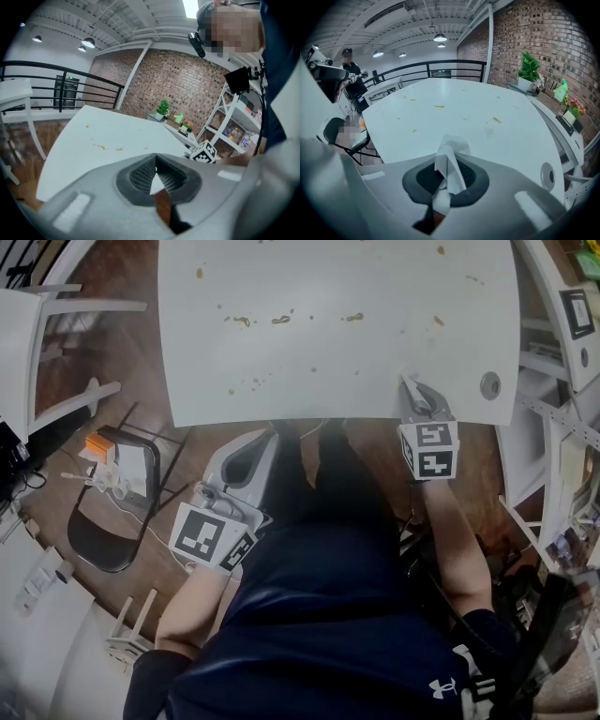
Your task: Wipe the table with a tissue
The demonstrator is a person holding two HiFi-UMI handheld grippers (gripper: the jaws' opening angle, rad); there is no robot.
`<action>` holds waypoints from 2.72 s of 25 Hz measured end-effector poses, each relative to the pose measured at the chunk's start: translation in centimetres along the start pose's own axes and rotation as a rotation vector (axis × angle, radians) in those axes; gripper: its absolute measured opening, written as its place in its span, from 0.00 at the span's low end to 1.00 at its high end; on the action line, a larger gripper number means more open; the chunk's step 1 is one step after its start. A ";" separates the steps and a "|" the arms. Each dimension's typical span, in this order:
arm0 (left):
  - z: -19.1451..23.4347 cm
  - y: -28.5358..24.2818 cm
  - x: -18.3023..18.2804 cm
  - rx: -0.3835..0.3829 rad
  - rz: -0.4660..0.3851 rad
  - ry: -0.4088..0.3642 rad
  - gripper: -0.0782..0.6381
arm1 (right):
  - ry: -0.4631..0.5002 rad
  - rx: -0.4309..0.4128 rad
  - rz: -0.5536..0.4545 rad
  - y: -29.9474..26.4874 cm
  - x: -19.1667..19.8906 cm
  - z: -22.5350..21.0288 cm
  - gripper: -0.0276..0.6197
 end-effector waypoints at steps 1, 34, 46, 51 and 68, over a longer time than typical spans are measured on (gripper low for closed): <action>0.5 0.2 -0.1 -0.001 -0.002 0.001 0.11 | -0.001 0.000 0.000 -0.2 -0.2 0.3 0.06; 6.8 4.8 -1.8 -0.038 -0.026 0.032 0.11 | 0.035 -0.067 0.011 -3.9 -4.0 7.8 0.06; 7.6 5.5 -2.0 -0.038 -0.039 0.033 0.11 | 0.036 -0.060 -0.022 -3.8 -5.3 8.9 0.06; 7.6 5.5 -2.5 -0.025 -0.048 0.027 0.11 | 0.033 -0.053 -0.044 -3.1 -6.4 9.1 0.06; 8.2 6.8 -3.0 -0.055 -0.065 0.029 0.11 | 0.040 -0.131 -0.050 -4.3 -7.3 11.9 0.06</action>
Point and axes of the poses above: the fingertips, and each gripper's own axes: y backward along the fingers, z to its left, x out of its underside, the point moved 9 cm from there along y, backward along the fingers, and after that the axes turned 13 degrees about -z, right-handed, at the moved point
